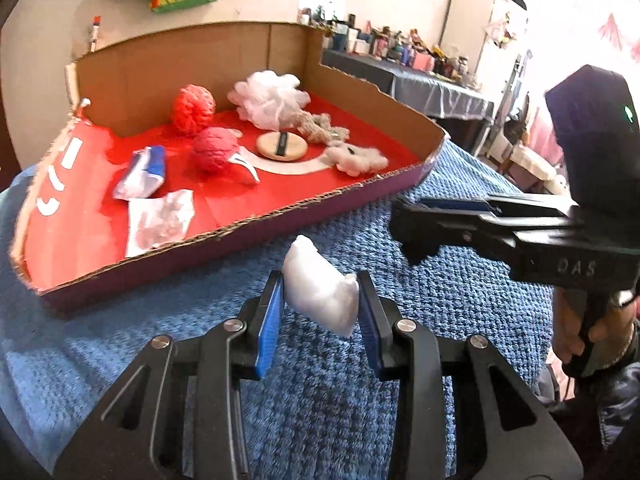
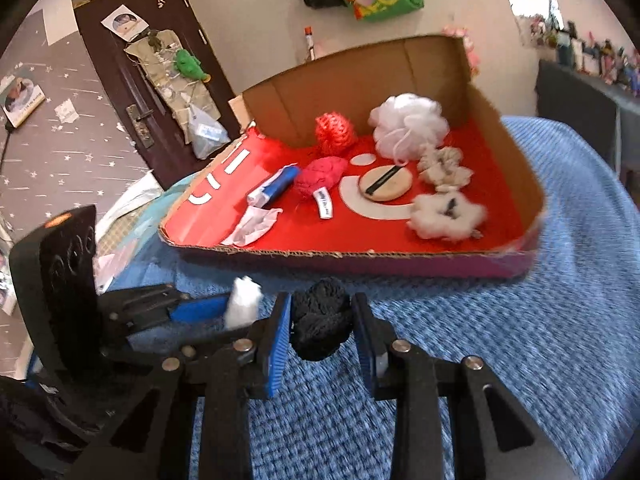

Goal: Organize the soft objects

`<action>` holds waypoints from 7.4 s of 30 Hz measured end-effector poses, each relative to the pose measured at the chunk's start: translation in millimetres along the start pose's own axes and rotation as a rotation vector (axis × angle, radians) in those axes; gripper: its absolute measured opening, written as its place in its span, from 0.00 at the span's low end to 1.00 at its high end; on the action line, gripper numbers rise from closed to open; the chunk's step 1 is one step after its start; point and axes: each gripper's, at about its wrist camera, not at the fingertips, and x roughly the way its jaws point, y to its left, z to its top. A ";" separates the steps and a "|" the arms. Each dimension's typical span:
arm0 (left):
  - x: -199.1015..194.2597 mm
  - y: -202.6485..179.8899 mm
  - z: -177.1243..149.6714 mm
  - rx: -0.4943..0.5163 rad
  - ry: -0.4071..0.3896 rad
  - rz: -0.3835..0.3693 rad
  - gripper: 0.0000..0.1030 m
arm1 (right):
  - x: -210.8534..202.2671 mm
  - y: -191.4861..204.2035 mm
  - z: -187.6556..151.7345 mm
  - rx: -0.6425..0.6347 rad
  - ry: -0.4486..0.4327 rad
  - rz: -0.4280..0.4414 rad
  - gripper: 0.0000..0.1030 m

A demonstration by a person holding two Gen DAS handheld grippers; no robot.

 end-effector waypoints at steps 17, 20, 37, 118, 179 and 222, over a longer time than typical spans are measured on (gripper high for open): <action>-19.4 -5.3 -11.1 0.008 -0.052 0.047 0.33 | -15.6 16.5 -31.8 -0.053 -0.035 -0.110 0.32; -21.6 -4.1 -6.0 0.019 -0.063 0.042 0.33 | -15.7 16.6 -28.2 -0.052 -0.041 -0.100 0.32; 12.0 21.5 62.0 0.089 0.007 -0.026 0.33 | 7.0 5.9 43.4 -0.051 -0.056 -0.027 0.32; 30.3 58.6 75.5 -0.017 0.067 0.017 0.76 | 68.7 -15.5 84.0 -0.061 0.092 -0.053 0.66; 27.3 82.5 54.5 -0.168 -0.175 0.447 0.95 | 56.7 -12.2 66.4 -0.140 -0.174 -0.450 1.00; 27.4 82.9 54.9 -0.167 -0.173 0.448 0.95 | 57.5 -11.7 65.2 -0.146 -0.171 -0.452 1.00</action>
